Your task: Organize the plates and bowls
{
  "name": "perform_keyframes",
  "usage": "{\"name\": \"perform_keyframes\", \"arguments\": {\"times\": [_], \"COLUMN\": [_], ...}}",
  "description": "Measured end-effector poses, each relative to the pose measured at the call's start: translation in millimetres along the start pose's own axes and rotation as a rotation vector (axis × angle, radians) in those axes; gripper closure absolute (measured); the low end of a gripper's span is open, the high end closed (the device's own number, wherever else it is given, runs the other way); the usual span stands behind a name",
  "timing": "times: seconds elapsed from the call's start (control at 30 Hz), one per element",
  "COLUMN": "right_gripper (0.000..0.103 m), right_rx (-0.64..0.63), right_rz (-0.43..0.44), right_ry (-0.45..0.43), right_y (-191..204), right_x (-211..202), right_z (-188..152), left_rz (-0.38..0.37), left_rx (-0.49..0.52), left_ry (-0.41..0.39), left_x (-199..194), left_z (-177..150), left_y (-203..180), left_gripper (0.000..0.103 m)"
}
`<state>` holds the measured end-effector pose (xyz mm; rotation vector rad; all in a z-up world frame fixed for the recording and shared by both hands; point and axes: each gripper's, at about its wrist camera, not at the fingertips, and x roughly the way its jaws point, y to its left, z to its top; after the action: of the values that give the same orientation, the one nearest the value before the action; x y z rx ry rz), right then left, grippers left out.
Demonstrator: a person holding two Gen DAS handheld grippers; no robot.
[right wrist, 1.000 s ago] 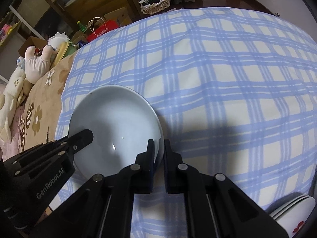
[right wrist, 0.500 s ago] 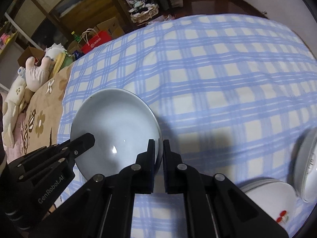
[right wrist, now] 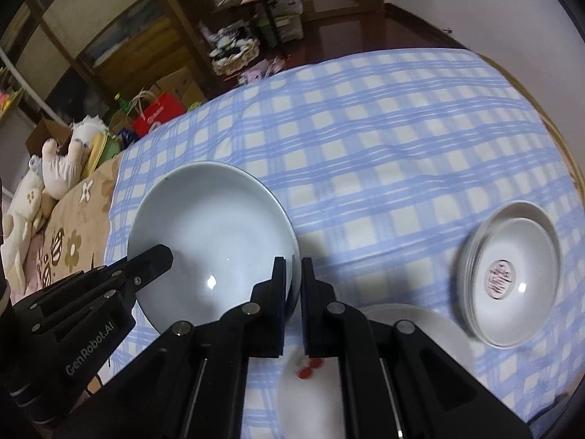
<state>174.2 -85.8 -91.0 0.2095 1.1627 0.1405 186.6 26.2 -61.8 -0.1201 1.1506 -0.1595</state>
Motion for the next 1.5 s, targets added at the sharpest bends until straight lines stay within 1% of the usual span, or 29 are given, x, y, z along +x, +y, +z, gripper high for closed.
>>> {"name": "perform_keyframes", "arguments": {"times": [0.1, 0.13, 0.2, 0.3, 0.5, 0.7, 0.93, 1.07, 1.23, 1.5], "right_gripper": [0.095, 0.095, 0.095, 0.095, 0.095, 0.095, 0.095, 0.095, 0.095, 0.095], "right_rx": [0.019, 0.028, 0.039, 0.067, 0.125, 0.177, 0.224, 0.244, 0.275, 0.315], "right_rz": [-0.011, -0.013, -0.025, -0.037, -0.049, -0.069, -0.105, -0.109, -0.092, -0.066], "right_ry": [-0.022, -0.03, -0.042, -0.061, -0.095, -0.125, -0.144, -0.148, -0.142, -0.141], "right_y": [-16.9, -22.9, -31.5, -51.8, -90.4, -132.7, -176.3, -193.0, -212.7, -232.4], "right_x": [-15.9, -21.2, -29.4, -43.5, -69.0, -93.0, -109.3, -111.1, -107.0, -98.2], "right_z": [-0.7, -1.2, -1.5, -3.7, -12.0, -20.8, -30.9, -34.7, -42.0, -45.5], "left_rz": [-0.005, 0.003, 0.001, -0.03, -0.057, -0.124, -0.15, -0.152, -0.139, -0.134], "left_rx": [0.019, 0.039, 0.064, 0.073, 0.128, 0.161, 0.219, 0.236, 0.254, 0.258], "left_ry": [-0.026, -0.05, -0.066, -0.054, -0.058, -0.041, -0.017, -0.007, 0.0, 0.028], "left_x": [-7.5, -11.3, -14.3, -14.6, -19.4, -16.8, -5.0, 1.3, 11.2, 28.5], "left_z": [-1.4, -3.1, -4.1, -4.0, -5.3, -10.4, -21.7, -24.7, -28.3, -32.0], "left_y": [-21.5, -33.0, -48.1, -64.6, -109.8, -150.0, -198.3, -216.5, -232.4, -241.9], "left_gripper": [0.096, 0.096, 0.096, 0.096, 0.096, 0.096, 0.096, 0.096, 0.096, 0.096]}}
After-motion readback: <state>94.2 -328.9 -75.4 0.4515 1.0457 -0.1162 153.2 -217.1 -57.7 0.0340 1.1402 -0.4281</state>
